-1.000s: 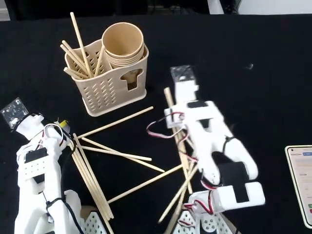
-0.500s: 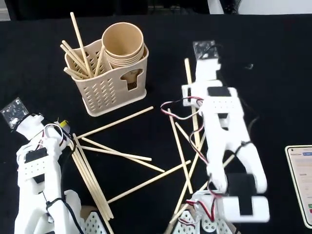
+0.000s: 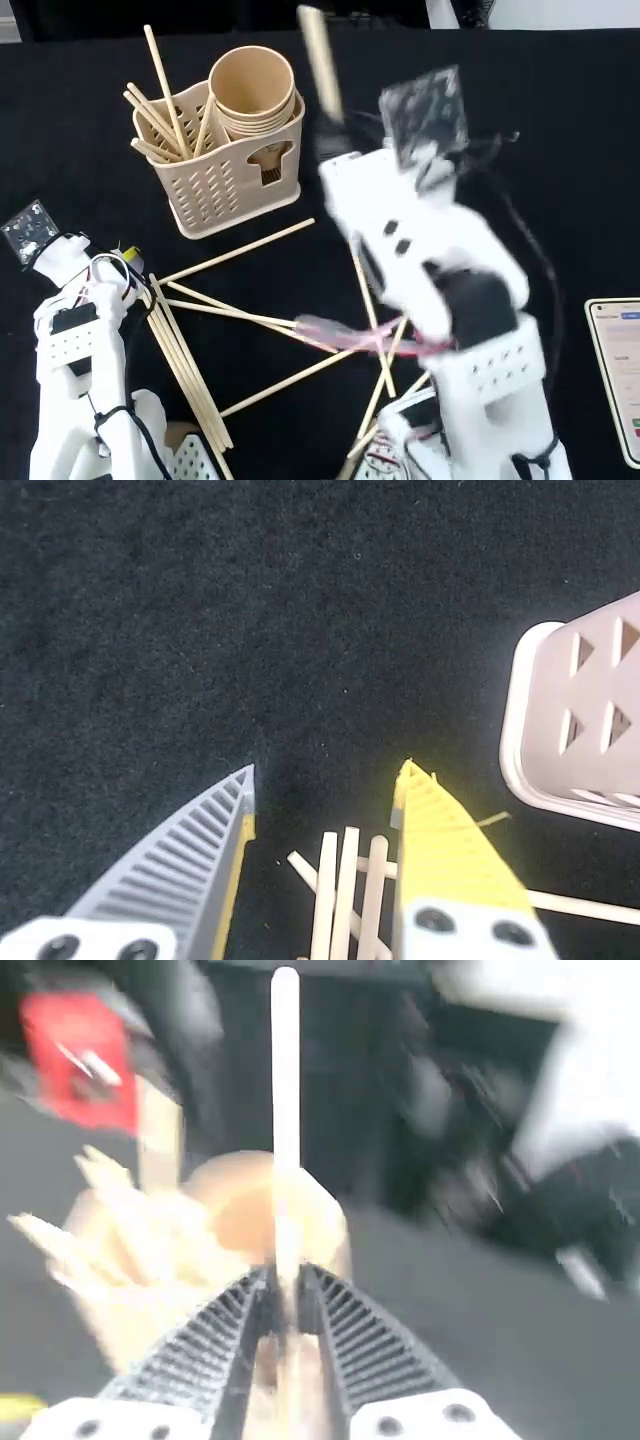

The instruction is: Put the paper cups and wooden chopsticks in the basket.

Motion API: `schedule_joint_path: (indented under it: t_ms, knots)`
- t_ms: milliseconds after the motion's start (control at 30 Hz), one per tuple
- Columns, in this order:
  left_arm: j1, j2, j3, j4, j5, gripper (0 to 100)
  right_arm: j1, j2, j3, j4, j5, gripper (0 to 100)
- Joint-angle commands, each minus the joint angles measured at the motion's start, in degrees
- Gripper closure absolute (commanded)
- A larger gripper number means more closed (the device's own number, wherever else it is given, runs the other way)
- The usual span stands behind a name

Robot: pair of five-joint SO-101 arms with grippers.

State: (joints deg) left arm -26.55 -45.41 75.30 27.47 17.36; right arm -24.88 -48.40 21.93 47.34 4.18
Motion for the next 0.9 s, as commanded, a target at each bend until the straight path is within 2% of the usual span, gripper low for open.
schedule_joint_path:
  t_ms: [0,167,300,600,867]
  knots:
    - [-0.13,-1.05,-0.66,-0.88,0.09,77,-8.70,-0.75,-2.33,-13.80,-2.99,98.8]
    - [-0.13,-1.05,-0.57,-0.88,0.09,77,-13.80,8.75,0.31,-37.10,-3.96,98.7]
    - [-0.13,-1.05,-0.57,-0.88,0.09,77,-14.77,19.12,-1.36,-48.44,-3.96,98.7]
    - [-0.13,-1.05,-0.57,-0.88,0.09,77,-14.42,41.10,-15.52,-52.04,-3.87,98.6]
    - [-0.13,-1.05,-0.57,-0.88,0.09,77,-12.92,49.80,-20.62,-51.69,-3.87,98.3]
